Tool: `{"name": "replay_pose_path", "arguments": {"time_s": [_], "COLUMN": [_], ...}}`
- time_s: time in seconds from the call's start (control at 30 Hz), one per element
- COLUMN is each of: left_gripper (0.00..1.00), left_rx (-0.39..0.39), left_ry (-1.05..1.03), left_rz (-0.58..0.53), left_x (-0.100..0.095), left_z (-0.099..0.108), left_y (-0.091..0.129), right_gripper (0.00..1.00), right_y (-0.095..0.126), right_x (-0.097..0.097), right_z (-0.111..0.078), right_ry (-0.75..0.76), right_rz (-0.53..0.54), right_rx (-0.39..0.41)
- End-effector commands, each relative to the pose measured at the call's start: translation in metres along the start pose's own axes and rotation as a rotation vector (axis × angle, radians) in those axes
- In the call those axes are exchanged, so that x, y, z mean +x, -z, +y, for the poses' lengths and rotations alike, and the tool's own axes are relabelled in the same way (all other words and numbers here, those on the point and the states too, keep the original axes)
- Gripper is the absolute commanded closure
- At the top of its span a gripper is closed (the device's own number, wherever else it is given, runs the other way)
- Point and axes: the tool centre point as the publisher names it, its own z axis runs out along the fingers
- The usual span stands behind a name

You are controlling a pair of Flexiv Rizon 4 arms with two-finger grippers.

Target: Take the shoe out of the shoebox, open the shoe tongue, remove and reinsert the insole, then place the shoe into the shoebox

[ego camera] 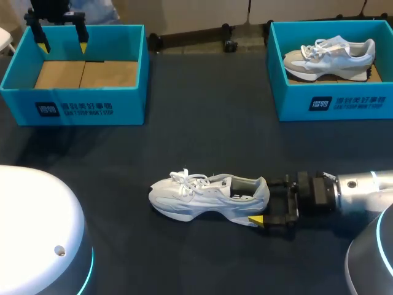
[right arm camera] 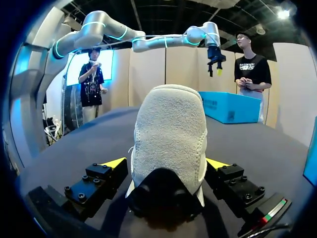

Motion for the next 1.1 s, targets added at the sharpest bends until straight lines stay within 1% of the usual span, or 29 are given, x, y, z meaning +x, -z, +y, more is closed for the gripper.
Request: {"name": "replay_pose_path", "arguments": {"time_s": [0.03,0.3,0.43,0.87,0.9,0.93,0.97,1.0,1.1], "left_gripper": [0.00,0.00,0.00,0.00,0.00,0.00,0.00,0.00,0.00], "left_rx": [0.000,0.000,0.000,0.000,0.000,0.000,0.000,0.000,0.000], "left_ry": [0.000,0.000,0.000,0.000,0.000,0.000,0.000,0.000,0.000], "left_rz": [0.000,0.000,0.000,0.000,0.000,0.000,0.000,0.000,0.000], "left_x": [0.0000,0.0000,0.0000,0.0000,0.0000,0.0000,0.0000,0.0000,0.0000], "left_z": [-0.0001,-0.0001,-0.0001,-0.0001,-0.0001,-0.0001,-0.0001,-0.0001,-0.0001], "left_y": [0.0000,0.0000,0.0000,0.0000,0.0000,0.0000,0.0000,0.0000,0.0000], "right_gripper": [0.00,0.00,0.00,0.00,0.16,0.52,0.85,1.00,1.00], "right_y": [-0.0111,-0.0180,-0.0204,-0.0192,-0.0191,-0.0190,-0.0190,-0.0192,-0.0209], "right_x": [-0.0013,-0.0009,-0.0013,-0.0043,-0.0047,-0.0052,-0.0059,-0.0068,-0.0095], "right_z": [-0.0034,-0.0040,-0.0035,-0.0009,-0.0004,0.0000,0.0002,0.0002,0.0008], "right_ry": [-0.004,-0.011,-0.008,-0.009,-0.009,-0.009,-0.009,-0.009,-0.003], "right_rz": [0.005,0.001,-0.019,-0.048,-0.048,-0.048,-0.047,-0.041,-0.025], "right_rx": [0.002,0.007,0.012,-0.007,-0.007,-0.006,-0.005,-0.007,-0.012]}}
